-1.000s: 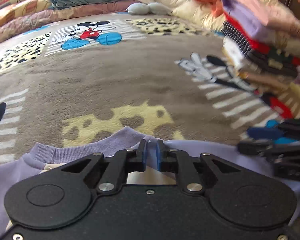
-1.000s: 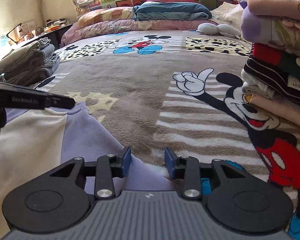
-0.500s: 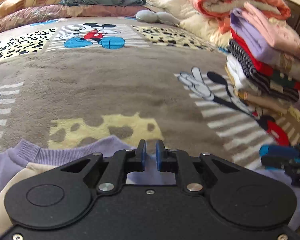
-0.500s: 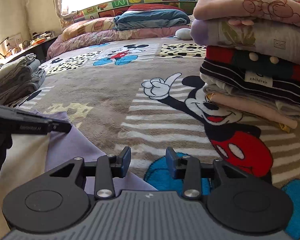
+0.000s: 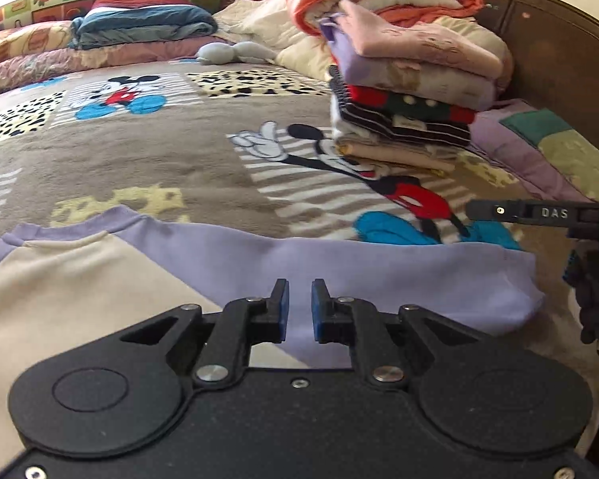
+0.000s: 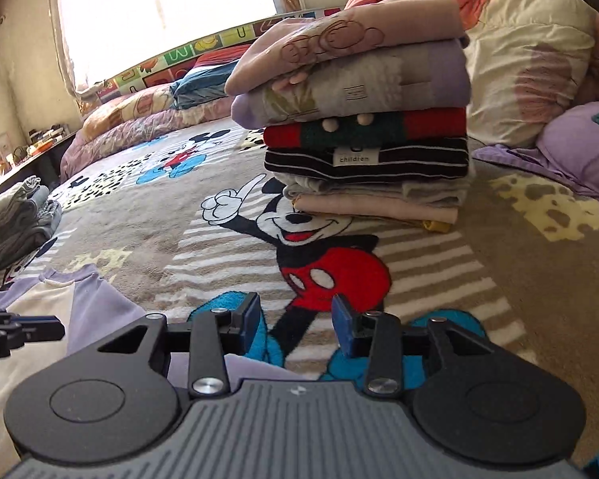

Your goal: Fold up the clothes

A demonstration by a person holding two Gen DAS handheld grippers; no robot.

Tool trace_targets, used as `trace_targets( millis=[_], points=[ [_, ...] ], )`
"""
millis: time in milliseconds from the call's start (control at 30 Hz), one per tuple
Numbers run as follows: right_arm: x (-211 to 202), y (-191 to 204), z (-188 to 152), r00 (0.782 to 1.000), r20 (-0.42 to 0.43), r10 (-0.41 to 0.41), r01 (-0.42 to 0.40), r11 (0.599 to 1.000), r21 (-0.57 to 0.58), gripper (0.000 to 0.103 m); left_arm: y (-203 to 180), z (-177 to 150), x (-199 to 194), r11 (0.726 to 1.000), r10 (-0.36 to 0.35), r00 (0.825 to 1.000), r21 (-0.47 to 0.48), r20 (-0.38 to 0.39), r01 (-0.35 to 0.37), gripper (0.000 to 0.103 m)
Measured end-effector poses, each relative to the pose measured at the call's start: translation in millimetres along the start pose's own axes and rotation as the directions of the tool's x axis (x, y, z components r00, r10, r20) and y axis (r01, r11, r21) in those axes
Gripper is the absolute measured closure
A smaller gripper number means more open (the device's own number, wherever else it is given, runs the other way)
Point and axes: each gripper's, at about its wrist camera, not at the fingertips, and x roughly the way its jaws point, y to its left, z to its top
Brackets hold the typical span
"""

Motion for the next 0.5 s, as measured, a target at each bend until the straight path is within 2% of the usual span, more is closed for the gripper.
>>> trace_targets(
  millis=[167, 233, 300, 367, 433, 500],
  points=[
    [-25.4, -23.5, -12.8, 1.000, 0.004, -0.006, 0.006, 0.997, 0.072, 0.050, -48.9, -12.3, 6.4, 0.999, -0.046, 0.999, 0.015, 0.006, 0.046, 0.094],
    [-33.6, -31.0, -20.5, 1.000, -0.007, 0.007, -0.006, 0.994, 0.107, 0.050, -60.8, -17.0, 5.6, 0.999, -0.042, 0.999, 0.022, 0.019, 0.041, 0.094],
    [-41.5, -37.9, -26.9, 1.000, -0.004, 0.023, -0.022, 0.989, 0.148, 0.048, -64.4, -18.4, 8.1, 0.999, -0.043, 0.998, -0.010, 0.034, 0.044, 0.094],
    [-45.9, -41.2, -34.1, 1.000, -0.002, 0.031, -0.030, 0.984, 0.175, 0.044, -66.1, -24.1, 23.3, 0.997, -0.041, 0.999, -0.060, -0.027, 0.040, 0.094],
    [-44.9, -41.2, -40.8, 0.999, -0.015, 0.030, -0.027, 0.984, 0.177, 0.044, -76.5, -35.9, 36.0, 0.998, -0.053, 0.993, -0.041, -0.109, 0.049, 0.094],
    [-35.2, -32.6, -48.0, 0.996, -0.075, -0.047, 0.053, 0.995, 0.079, 0.044, -75.1, -37.5, 28.5, 0.998, -0.044, 0.996, -0.044, -0.081, 0.040, 0.093]
  ],
)
